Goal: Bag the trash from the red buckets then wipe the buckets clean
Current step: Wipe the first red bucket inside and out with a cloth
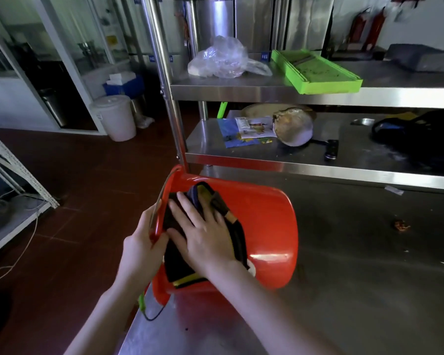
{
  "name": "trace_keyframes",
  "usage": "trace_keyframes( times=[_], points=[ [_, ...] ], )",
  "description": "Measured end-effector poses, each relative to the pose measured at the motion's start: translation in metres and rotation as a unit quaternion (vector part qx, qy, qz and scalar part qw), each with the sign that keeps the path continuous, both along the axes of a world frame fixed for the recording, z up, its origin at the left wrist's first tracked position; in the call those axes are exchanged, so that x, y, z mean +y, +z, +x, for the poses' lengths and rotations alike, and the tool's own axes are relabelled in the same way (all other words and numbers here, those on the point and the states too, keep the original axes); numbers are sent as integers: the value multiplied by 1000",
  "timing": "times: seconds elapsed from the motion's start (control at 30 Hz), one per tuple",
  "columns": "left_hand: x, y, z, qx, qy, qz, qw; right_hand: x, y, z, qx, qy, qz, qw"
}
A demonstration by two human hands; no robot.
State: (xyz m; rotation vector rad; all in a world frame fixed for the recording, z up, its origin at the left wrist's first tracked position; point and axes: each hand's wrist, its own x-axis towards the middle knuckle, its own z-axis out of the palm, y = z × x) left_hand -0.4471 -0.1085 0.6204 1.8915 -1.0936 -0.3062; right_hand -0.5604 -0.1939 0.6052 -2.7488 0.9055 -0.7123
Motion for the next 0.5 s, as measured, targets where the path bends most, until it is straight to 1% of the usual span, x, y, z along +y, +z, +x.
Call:
trace_keyframes(
  times=[0.03, 0.07, 0.13, 0.17, 0.2, 0.27, 0.3, 0.33, 0.4, 0.47, 0.5],
  points=[
    [3, 0, 3, 10, -12, 1, 1000, -8, -1, -5, 4, 5, -15, 1000],
    [6, 0, 5, 17, -22, 2, 1000, -20, -2, -13, 11, -15, -32, 999],
    [11, 0, 4, 16, -31, 2, 999, -52, 0, -36, 32, -113, -8, 993],
    [14, -2, 2, 15, -32, -1, 999, -72, 2, -49, 43, -171, 25, 984],
    [18, -5, 0, 18, -31, -5, 999, -94, 4, -63, 58, -216, 77, 972],
    [28, -15, -5, 27, -29, -14, 999, -123, 11, -82, 79, -262, 193, 942],
    [32, -19, -7, 27, -30, -20, 999, -128, 15, -84, 85, -267, 226, 933],
    [34, -22, -8, 23, -31, -23, 999, -126, 17, -80, 88, -269, 229, 932],
    [34, -23, -9, 23, -38, -25, 999, -102, 22, -52, 81, -229, 168, 956],
    [35, -25, -7, 29, -46, -20, 998, -58, 26, -13, 63, -136, 84, 985],
    [38, -26, -4, 33, -45, -18, 998, -36, 27, 4, 57, -96, 58, 992]
  ],
)
